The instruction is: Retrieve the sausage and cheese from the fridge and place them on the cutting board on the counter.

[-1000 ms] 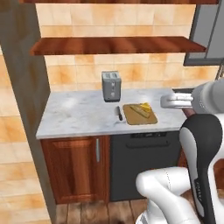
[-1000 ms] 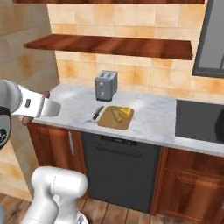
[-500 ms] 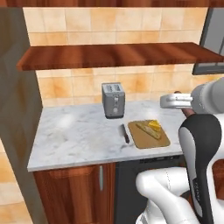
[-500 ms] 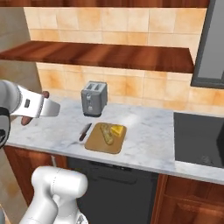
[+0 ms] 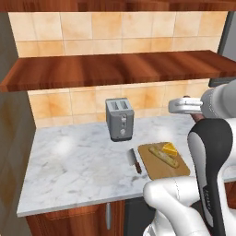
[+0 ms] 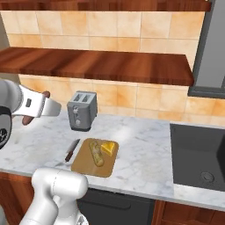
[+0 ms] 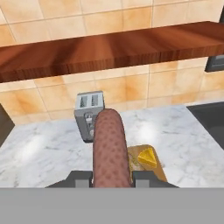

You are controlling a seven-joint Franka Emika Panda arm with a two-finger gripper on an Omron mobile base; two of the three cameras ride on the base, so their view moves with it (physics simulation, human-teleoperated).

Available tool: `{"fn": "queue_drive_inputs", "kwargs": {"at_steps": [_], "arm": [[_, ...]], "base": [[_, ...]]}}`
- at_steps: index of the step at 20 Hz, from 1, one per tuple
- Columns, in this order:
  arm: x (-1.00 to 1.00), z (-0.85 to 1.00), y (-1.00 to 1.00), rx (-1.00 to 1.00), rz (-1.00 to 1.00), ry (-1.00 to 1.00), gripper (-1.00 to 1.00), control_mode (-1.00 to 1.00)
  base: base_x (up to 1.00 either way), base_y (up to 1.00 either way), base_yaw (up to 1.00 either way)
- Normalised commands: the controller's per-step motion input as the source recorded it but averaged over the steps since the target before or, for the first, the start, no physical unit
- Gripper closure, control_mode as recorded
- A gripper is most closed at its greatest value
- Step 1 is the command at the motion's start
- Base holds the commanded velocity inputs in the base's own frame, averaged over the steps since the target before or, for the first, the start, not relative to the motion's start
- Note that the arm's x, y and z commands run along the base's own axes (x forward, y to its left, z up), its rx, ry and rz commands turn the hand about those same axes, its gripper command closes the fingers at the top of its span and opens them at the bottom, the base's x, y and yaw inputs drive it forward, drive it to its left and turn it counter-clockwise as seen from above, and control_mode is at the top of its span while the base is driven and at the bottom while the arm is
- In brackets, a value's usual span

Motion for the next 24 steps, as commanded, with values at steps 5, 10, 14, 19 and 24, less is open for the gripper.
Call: {"fn": "queue_drive_inputs", "kwargs": {"at_steps": [5,10,14,19,24], "arm": [[0.00,0.00,0.00,0.00,0.00,0.00,1.00,1.00],[0.00,0.00,0.00,0.00,0.00,0.00,1.00,1.00],[0.00,-0.42,-0.11,0.00,0.13,0.30,1.00,-1.00],[0.00,-0.70,0.00,0.00,0.14,0.32,1.00,-1.00],[0.39,-0.56,0.00,-0.07,0.21,0.21,1.00,-1.00]], "base": [[0.00,0.01,0.00],[-0.02,0.01,0.02],[0.00,-0.03,0.04],[0.00,0.00,0.00],[0.00,0.00,0.00]]}}
